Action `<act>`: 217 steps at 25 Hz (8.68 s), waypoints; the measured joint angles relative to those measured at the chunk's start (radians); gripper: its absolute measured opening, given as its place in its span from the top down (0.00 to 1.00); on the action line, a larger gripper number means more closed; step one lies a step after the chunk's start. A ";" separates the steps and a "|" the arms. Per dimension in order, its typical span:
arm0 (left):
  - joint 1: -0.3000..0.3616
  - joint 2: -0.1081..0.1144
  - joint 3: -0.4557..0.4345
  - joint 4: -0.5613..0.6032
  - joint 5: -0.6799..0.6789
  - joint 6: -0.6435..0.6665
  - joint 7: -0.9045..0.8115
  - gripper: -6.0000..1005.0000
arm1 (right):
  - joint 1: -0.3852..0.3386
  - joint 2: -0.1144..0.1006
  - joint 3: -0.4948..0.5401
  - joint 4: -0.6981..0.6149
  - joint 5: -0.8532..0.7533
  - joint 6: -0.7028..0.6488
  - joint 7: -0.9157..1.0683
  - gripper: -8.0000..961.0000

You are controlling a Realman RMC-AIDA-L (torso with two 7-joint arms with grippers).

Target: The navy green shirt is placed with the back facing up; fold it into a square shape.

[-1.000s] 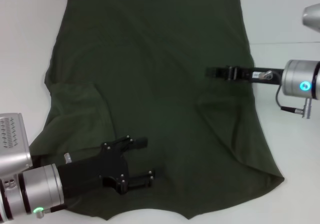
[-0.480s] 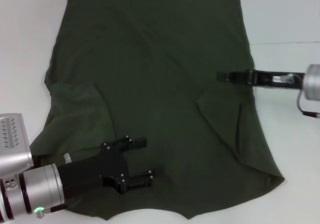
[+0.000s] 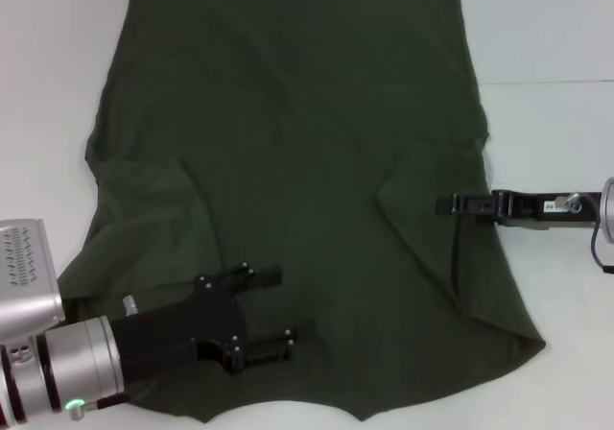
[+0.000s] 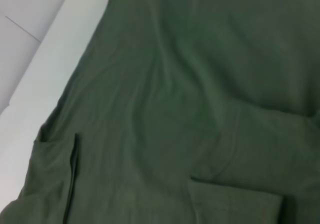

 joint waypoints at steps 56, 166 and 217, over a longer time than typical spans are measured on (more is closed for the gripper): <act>-0.003 0.003 0.002 0.009 0.003 -0.037 0.003 0.17 | -0.041 0.034 -0.002 -0.008 0.054 -0.003 0.015 0.02; 0.259 0.004 -0.383 0.300 0.218 -0.070 -0.177 0.17 | 0.012 0.093 -0.027 0.207 0.411 -0.239 -0.776 0.02; 0.229 0.006 -0.342 0.355 0.241 -0.034 -0.291 0.94 | 0.007 0.088 -0.030 0.200 0.448 -0.240 -0.751 0.02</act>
